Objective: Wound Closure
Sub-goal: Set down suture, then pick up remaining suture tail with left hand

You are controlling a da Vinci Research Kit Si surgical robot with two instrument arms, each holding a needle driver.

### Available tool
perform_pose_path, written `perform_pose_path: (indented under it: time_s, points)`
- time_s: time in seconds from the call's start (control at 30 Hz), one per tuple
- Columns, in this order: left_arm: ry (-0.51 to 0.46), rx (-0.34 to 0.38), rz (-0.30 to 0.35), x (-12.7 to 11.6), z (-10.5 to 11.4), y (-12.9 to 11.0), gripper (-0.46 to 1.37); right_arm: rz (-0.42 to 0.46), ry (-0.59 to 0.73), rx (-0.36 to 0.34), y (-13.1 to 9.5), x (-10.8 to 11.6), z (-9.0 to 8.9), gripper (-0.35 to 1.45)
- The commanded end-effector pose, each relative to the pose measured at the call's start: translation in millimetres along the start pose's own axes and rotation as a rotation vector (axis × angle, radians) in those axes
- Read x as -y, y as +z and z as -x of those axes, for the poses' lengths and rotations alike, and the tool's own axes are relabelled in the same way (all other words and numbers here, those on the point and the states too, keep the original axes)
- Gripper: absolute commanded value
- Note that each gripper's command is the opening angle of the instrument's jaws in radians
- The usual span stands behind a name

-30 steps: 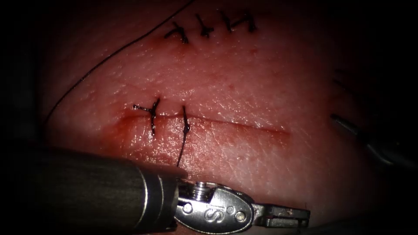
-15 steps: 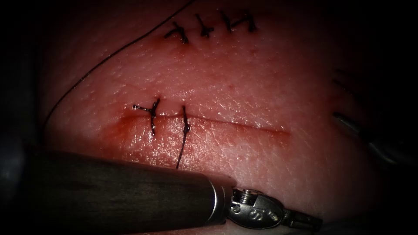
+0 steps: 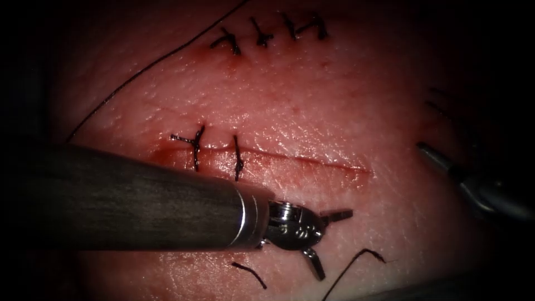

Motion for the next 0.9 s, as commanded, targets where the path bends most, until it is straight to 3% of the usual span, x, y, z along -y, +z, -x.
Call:
perform_pose_path:
  time_s: [0.03,0.13,0.23,0.37,0.43,0.5,0.67,0.8,0.9]
  points:
    - [0.025,0.026,0.007,0.0,0.3,-0.4,1.1,-0.002,0.001,-0.002,0.0,0.3,0.0,0.35]
    - [0.024,0.037,0.016,0.1,0.6,-1.3,1.16,-0.008,0.002,-0.005,0.0,0.5,-0.1,0.36]
    - [0.017,0.002,0.015,0.4,0.3,-2.9,1.13,-0.015,0.003,-0.008,0.1,0.8,-0.2,0.36]
    - [-0.01,-0.099,-0.035,0.9,-1.1,-6.6,1.06,-0.023,0.005,-0.012,0.3,1.1,-0.3,0.36]
    - [-0.042,-0.181,-0.058,0.9,-2.1,-9.3,0.84,-0.035,0.005,-0.018,0.3,1.3,-0.2,0.42]
    - [-0.076,-0.224,-0.063,0.5,-2.7,-11.4,0.83,-0.052,0.005,-0.026,0.4,1.6,-0.2,0.45]
    - [-0.156,-0.23,-0.078,-1.6,-3.8,-16.7,0.87,-0.103,0.012,-0.045,0.5,2.5,-0.2,0.46]
    - [-0.193,-0.209,-0.105,-3.9,-3.3,-18.7,0.8,-0.137,0.018,-0.052,0.7,3.3,-0.3,0.5]
    - [-0.218,-0.186,-0.127,-5.9,-2.4,-19.8,0.91,-0.161,0.023,-0.06,0.9,3.9,-0.5,0.48]
